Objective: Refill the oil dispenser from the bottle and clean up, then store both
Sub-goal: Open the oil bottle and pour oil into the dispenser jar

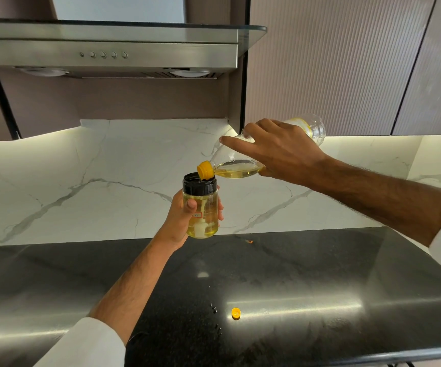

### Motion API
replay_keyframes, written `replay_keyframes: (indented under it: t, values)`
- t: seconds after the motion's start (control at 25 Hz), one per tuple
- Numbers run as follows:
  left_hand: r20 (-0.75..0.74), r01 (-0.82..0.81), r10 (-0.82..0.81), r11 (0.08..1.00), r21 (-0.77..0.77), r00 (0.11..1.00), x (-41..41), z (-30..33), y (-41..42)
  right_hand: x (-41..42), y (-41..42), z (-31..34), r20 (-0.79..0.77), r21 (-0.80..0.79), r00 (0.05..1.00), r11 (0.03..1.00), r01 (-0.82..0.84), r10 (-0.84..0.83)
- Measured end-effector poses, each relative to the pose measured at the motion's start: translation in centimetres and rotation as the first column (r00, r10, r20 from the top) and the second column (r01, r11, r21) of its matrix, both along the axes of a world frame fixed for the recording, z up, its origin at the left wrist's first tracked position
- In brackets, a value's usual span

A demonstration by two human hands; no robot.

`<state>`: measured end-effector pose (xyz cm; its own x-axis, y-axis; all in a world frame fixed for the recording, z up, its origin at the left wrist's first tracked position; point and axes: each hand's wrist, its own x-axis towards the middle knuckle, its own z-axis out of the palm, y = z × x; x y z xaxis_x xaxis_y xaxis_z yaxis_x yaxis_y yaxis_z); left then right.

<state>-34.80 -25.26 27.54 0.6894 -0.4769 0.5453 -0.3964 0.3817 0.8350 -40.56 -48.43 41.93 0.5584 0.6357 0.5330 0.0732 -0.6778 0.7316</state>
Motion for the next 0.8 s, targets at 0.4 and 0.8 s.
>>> replay_keyframes:
  t: [0.4,0.8]
  values:
    - [-0.005,-0.002,0.002,1.000,-0.002,1.000,0.03,0.09,0.05,0.04,0.01,0.07,-0.019,-0.008,1.000,1.000,0.017,-0.017]
    - [-0.004,-0.001,0.001,1.000,0.004,1.000,-0.01,0.03,-0.03,0.17,-0.03,-0.12,0.017,-0.003,1.000,1.000,-0.012,0.013]
